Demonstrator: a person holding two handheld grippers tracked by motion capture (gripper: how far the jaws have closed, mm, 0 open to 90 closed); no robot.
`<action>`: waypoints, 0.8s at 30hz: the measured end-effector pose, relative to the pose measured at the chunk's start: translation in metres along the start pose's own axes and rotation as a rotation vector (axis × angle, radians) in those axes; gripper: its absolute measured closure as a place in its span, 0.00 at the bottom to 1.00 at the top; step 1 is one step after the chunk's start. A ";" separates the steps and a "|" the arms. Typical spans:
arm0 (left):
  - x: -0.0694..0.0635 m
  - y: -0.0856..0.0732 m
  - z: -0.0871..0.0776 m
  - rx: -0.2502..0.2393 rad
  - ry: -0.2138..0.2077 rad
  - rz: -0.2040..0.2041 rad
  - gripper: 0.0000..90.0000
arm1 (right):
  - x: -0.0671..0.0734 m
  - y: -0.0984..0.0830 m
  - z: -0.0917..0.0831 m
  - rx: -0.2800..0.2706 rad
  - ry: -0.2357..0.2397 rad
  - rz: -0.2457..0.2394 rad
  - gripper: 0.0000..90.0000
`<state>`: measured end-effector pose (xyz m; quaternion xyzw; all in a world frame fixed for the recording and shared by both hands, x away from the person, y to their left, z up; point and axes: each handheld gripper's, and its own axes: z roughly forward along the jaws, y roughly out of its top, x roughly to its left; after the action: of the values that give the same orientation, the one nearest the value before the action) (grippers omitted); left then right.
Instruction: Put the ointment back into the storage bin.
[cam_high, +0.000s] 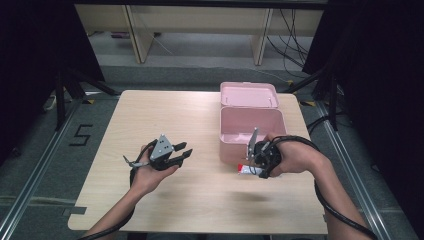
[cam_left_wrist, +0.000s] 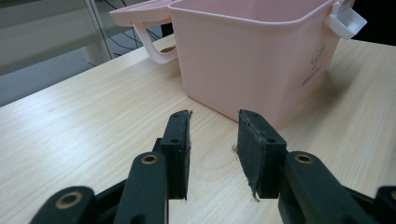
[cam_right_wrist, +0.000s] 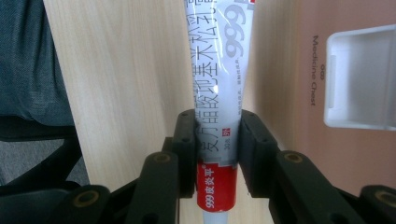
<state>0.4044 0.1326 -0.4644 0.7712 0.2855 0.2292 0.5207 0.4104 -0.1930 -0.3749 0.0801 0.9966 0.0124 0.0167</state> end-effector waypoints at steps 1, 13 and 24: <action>0.000 0.000 0.000 0.000 0.001 0.001 0.71 | 0.000 0.000 0.000 0.000 -0.003 -0.001 0.79; 0.000 -0.001 0.000 -0.002 -0.001 -0.001 0.70 | -0.006 0.001 -0.006 -0.011 -0.006 -0.002 0.79; 0.001 -0.002 0.000 0.003 0.001 0.000 0.70 | -0.010 0.000 -0.013 0.009 -0.007 0.020 0.79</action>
<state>0.4044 0.1340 -0.4658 0.7720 0.2863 0.2293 0.5192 0.4198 -0.1948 -0.3619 0.0904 0.9957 0.0076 0.0196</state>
